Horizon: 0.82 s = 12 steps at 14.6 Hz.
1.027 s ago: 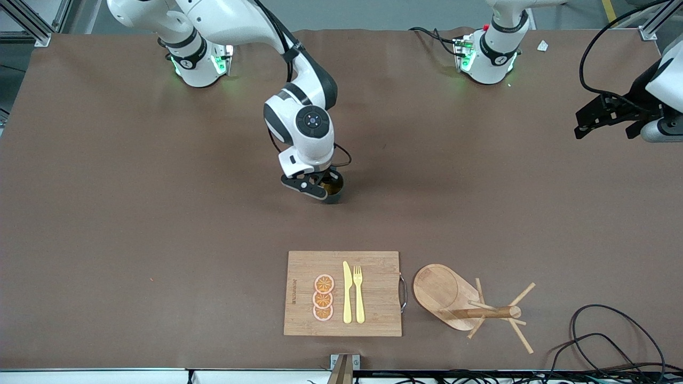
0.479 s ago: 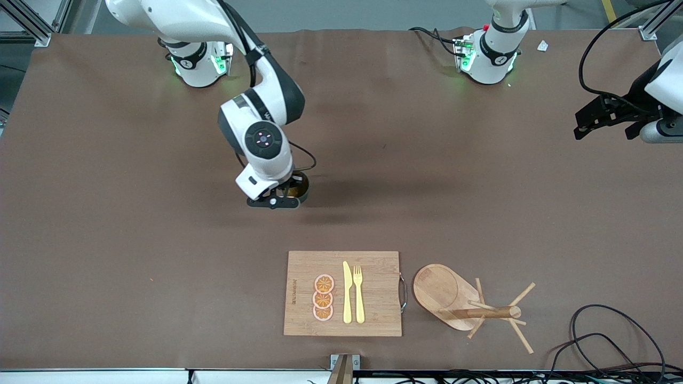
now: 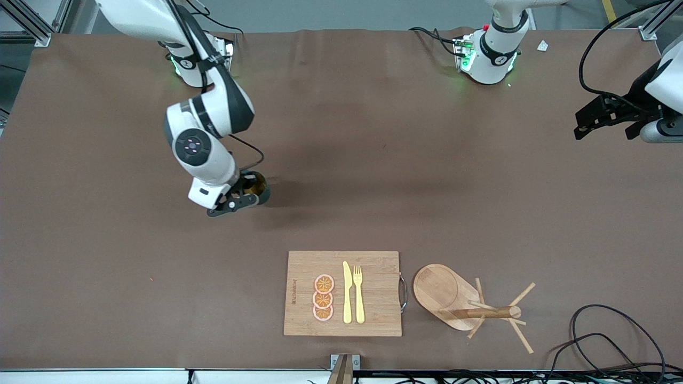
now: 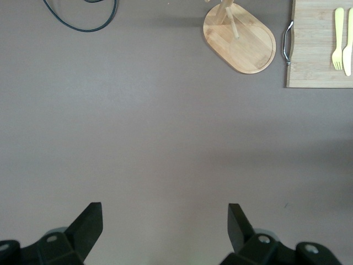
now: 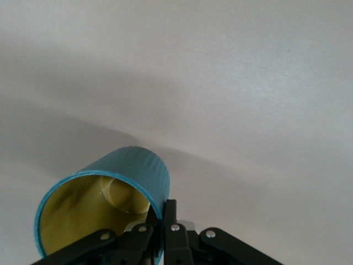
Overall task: Transfer cup from left to right arm and place
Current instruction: 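Carry the teal mug with the right gripper away from the stand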
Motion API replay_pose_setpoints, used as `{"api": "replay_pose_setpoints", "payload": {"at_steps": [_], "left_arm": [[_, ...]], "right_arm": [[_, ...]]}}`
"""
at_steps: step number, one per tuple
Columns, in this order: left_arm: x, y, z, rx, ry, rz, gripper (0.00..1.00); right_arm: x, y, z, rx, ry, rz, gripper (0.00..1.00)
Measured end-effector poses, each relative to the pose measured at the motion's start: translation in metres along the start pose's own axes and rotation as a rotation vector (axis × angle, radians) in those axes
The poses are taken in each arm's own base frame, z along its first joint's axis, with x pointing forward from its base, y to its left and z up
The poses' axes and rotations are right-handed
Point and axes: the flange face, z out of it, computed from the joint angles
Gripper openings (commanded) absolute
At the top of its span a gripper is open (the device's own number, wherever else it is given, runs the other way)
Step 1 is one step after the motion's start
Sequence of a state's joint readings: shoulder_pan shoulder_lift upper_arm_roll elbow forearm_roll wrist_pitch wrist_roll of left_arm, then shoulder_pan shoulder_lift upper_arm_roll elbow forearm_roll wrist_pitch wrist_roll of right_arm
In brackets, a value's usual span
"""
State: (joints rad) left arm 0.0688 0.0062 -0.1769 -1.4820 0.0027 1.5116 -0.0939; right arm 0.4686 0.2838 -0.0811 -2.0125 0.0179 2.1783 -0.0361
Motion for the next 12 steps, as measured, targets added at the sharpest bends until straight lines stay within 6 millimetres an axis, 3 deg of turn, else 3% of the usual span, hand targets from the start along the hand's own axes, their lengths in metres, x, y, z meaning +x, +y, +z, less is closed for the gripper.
{"api": "replay_pose_setpoints", "payload": {"at_steps": [4,8,12], "left_arm": [[-0.001,0.0,-0.002,0.0,0.004,0.0,1.0],[-0.001,0.0,-0.002,0.0,0.005,0.0,1.0],[-0.002,0.002,-0.003,0.0,0.005,0.004,1.0]], "right_arm": [[-0.029,0.031,-0.015,0.011,0.008,-0.229,0.0],[-0.063,0.063,-0.007,0.027,-0.003,-0.439,0.0],[-0.1,0.144,-0.005,0.028,-0.01,-0.571,0.0]]}}
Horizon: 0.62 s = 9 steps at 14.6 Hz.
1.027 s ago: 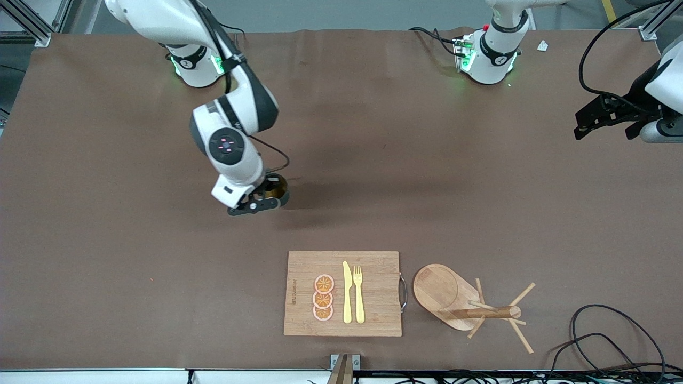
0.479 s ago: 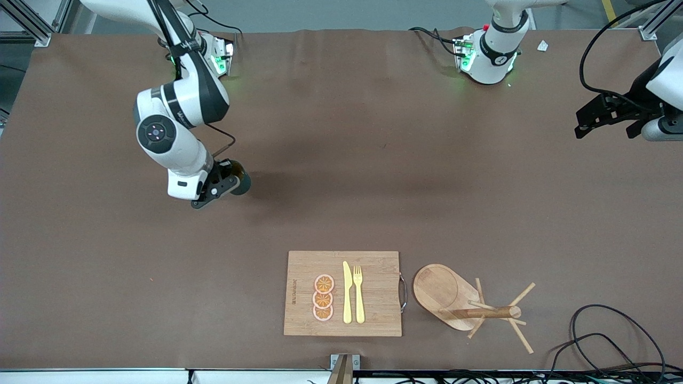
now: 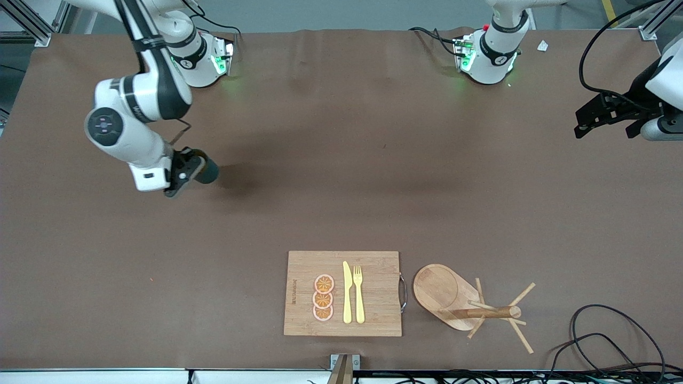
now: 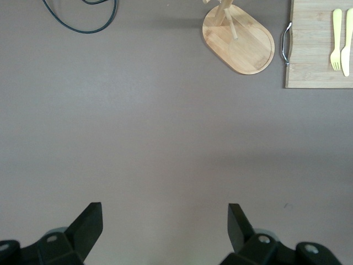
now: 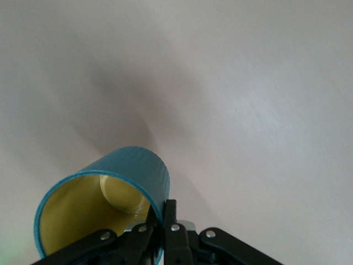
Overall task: Transfer cup from left to right arm and place
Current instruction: 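Carry the teal mug with the right gripper away from the stand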
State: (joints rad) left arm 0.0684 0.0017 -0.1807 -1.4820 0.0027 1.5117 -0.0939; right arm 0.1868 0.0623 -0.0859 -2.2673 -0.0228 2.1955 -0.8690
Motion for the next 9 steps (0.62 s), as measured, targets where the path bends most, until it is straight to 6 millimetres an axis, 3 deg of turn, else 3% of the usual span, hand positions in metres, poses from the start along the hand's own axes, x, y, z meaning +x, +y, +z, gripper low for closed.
{"api": "replay_pose_setpoints", "payload": {"at_steps": [3,9], "left_arm": [[0.0,0.001,0.0,0.0,0.0,0.002,1.0],[0.0,0.001,0.0,0.0,0.0,0.002,1.0]], "right_arm": [[-0.034,0.024,0.008,-0.064,-0.039,-0.057,0.0],[-0.039,0.025,0.024,-0.181,0.03,-0.18,0.0]]}}
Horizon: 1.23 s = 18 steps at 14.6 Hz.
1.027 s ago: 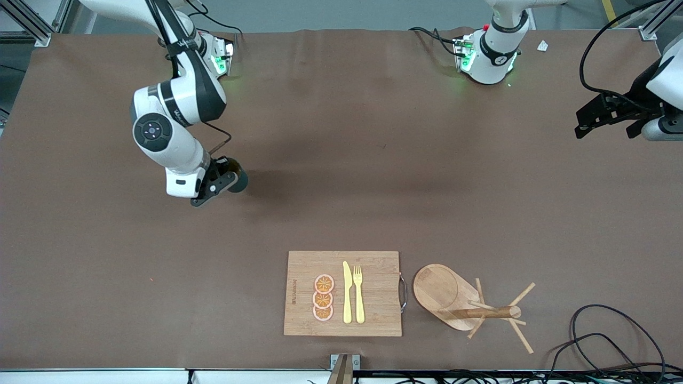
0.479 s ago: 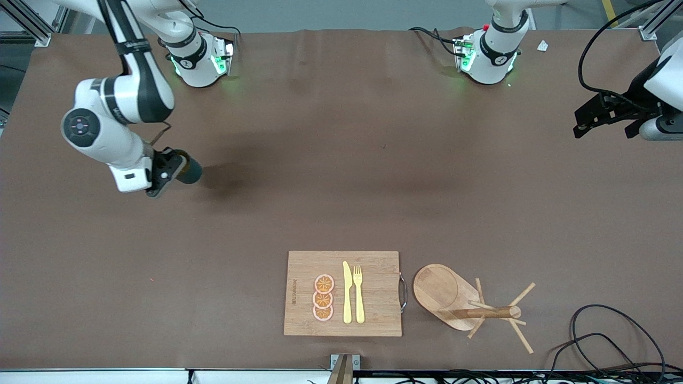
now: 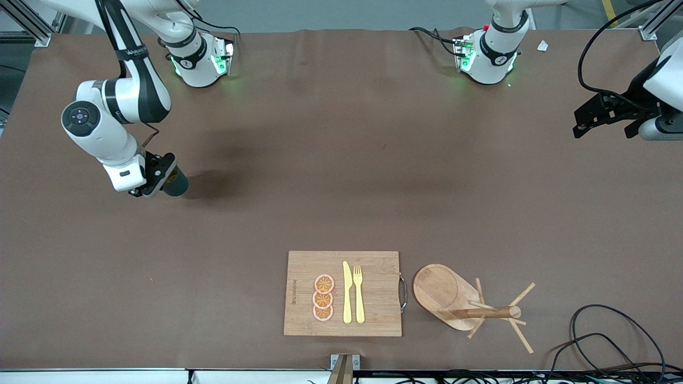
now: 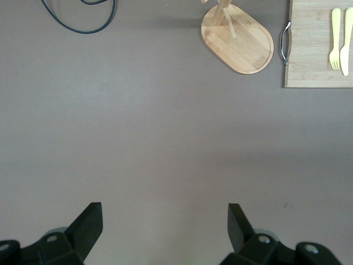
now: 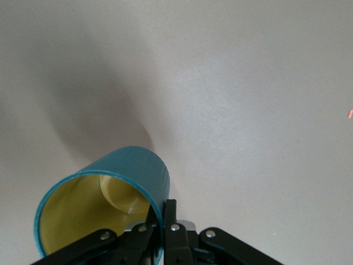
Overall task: Transfer cup from left to right arm and place
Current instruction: 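Carry the teal mug with the right gripper away from the stand, then lower the teal mug onto the table and open the right gripper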
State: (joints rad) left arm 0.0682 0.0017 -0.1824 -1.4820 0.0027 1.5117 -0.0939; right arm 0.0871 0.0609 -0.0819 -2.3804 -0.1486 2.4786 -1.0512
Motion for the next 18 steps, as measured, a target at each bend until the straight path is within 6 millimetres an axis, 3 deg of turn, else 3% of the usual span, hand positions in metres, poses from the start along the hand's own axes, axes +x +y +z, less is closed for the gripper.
{"api": "replay_pose_setpoints", "payload": {"at_steps": [6,10,14,15,17,18], "left_arm": [[0.0,0.0,0.0,0.0,0.0,0.0,1.0],[0.0,0.0,0.0,0.0,0.0,-0.001,1.0],[0.0,-0.002,0.0,0.0,0.0,-0.003,1.0],[0.0,-0.002,0.0,0.0,0.0,-0.003,1.0],[0.0,-0.002,0.001,0.0,-0.001,-0.003,1.0],[0.0,-0.002,0.001,0.0,-0.001,-0.004,1.0]], "right_arm": [[-0.025,0.012,0.019,-0.026,0.013,-0.038,0.0],[-0.023,0.007,0.054,0.017,-0.004,-0.047,0.0],[-0.023,0.008,0.057,0.023,-0.005,-0.047,0.0],[-0.023,0.008,0.057,0.024,-0.003,-0.048,0.08],[-0.024,0.008,0.057,0.026,0.001,-0.048,0.64],[-0.024,0.008,0.058,0.031,0.006,-0.041,0.85]]}}
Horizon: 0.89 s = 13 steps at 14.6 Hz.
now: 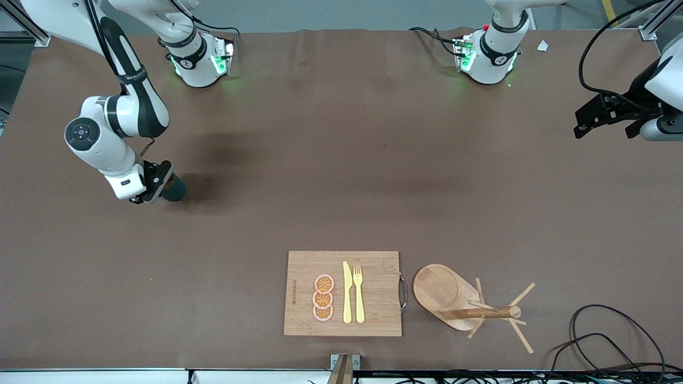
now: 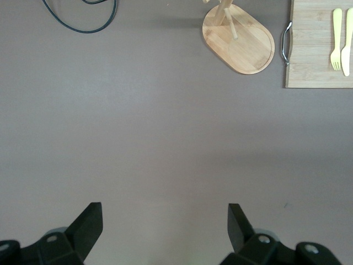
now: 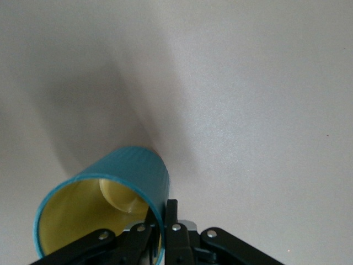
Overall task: Transfer cup from left to right arm and place
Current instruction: 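Lower the teal mug onto the table and open the right gripper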
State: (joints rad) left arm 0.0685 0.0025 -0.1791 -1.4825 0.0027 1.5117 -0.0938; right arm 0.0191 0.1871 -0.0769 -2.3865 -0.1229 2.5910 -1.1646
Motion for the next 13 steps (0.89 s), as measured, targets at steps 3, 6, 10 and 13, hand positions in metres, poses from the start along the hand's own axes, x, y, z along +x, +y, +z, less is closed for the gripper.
{"api": "replay_pose_setpoints", "payload": {"at_steps": [3,6,10,13], "left_arm": [[0.0,0.0,0.0,0.0,-0.001,0.0,1.0],[0.0,0.0,0.0,0.0,-0.001,0.0,1.0],[0.0,0.0,0.002,0.0,-0.004,0.0,1.0],[0.0,-0.001,0.003,0.0,-0.006,-0.001,1.0]], "right_arm": [[0.0,-0.001,0.003,0.011,0.008,0.006,1.0],[0.001,0.004,-0.004,-0.002,0.027,0.007,1.0],[0.003,0.026,-0.046,-0.034,0.051,0.008,1.0],[-0.015,0.063,-0.102,0.013,0.089,0.093,1.0]]}}
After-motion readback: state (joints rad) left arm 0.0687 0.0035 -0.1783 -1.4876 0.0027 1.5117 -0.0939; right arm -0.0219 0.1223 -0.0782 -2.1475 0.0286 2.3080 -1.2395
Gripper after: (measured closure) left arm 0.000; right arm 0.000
